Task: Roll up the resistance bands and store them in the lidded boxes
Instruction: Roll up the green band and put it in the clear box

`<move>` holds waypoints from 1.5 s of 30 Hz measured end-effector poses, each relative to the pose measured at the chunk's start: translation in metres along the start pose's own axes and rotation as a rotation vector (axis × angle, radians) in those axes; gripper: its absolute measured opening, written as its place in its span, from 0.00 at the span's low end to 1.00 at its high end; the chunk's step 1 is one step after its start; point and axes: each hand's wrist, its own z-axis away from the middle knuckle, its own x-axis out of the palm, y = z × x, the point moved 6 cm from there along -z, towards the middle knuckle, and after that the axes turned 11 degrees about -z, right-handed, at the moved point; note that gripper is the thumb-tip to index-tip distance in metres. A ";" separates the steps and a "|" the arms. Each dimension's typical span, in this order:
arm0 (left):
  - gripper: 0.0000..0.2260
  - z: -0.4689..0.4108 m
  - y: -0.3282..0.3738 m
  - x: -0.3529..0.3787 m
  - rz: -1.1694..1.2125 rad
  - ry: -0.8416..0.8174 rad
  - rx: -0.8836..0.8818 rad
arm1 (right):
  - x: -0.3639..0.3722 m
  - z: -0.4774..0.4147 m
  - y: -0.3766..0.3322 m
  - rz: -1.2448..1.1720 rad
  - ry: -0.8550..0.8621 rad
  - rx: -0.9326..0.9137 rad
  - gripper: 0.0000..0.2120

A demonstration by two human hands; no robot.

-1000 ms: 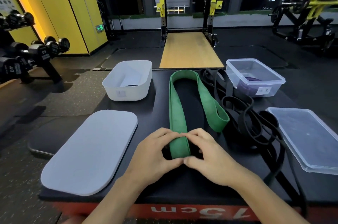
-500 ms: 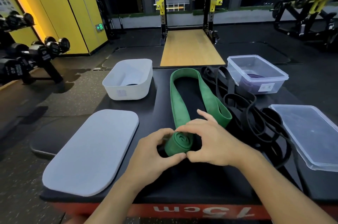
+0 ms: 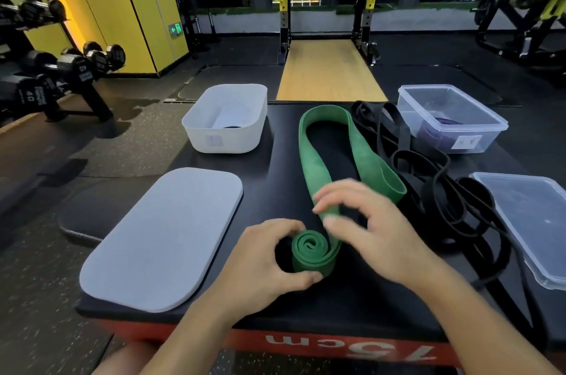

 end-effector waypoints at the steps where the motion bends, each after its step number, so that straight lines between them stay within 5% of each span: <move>1: 0.21 -0.001 -0.001 0.001 -0.004 -0.004 -0.003 | -0.004 -0.003 -0.002 -0.197 0.157 0.038 0.13; 4: 0.20 -0.002 0.000 0.000 0.002 -0.016 -0.006 | 0.014 -0.014 -0.012 -0.625 0.186 0.266 0.17; 7: 0.16 -0.001 0.007 -0.003 0.047 -0.024 0.031 | 0.041 -0.012 -0.021 -0.200 -0.167 0.334 0.14; 11: 0.11 -0.002 0.009 -0.002 0.066 -0.046 0.050 | 0.053 -0.006 -0.023 0.320 -0.317 0.129 0.03; 15: 0.11 -0.001 0.008 -0.002 0.051 -0.035 0.057 | 0.065 -0.006 -0.018 0.414 -0.366 0.081 0.06; 22: 0.13 -0.004 0.010 0.000 0.020 -0.038 0.086 | 0.037 0.004 -0.007 0.047 -0.345 0.118 0.17; 25: 0.16 -0.004 0.007 0.001 -0.023 -0.026 0.064 | 0.019 0.010 -0.005 -0.095 -0.137 0.099 0.23; 28: 0.16 -0.004 0.007 0.000 -0.050 -0.008 0.059 | 0.001 0.024 -0.002 0.185 0.087 -0.017 0.20; 30: 0.16 -0.003 0.007 0.000 -0.047 -0.012 0.054 | -0.004 0.034 0.005 0.223 0.178 0.077 0.16; 34: 0.18 -0.002 0.002 0.000 -0.047 -0.027 0.032 | 0.008 0.045 0.021 0.142 0.172 0.265 0.12; 40: 0.19 -0.001 0.000 0.002 -0.067 -0.021 0.034 | 0.008 0.053 0.019 0.045 0.269 0.230 0.05; 45: 0.18 -0.001 0.001 0.003 -0.075 -0.035 0.035 | 0.003 0.043 0.046 -0.230 0.317 0.541 0.06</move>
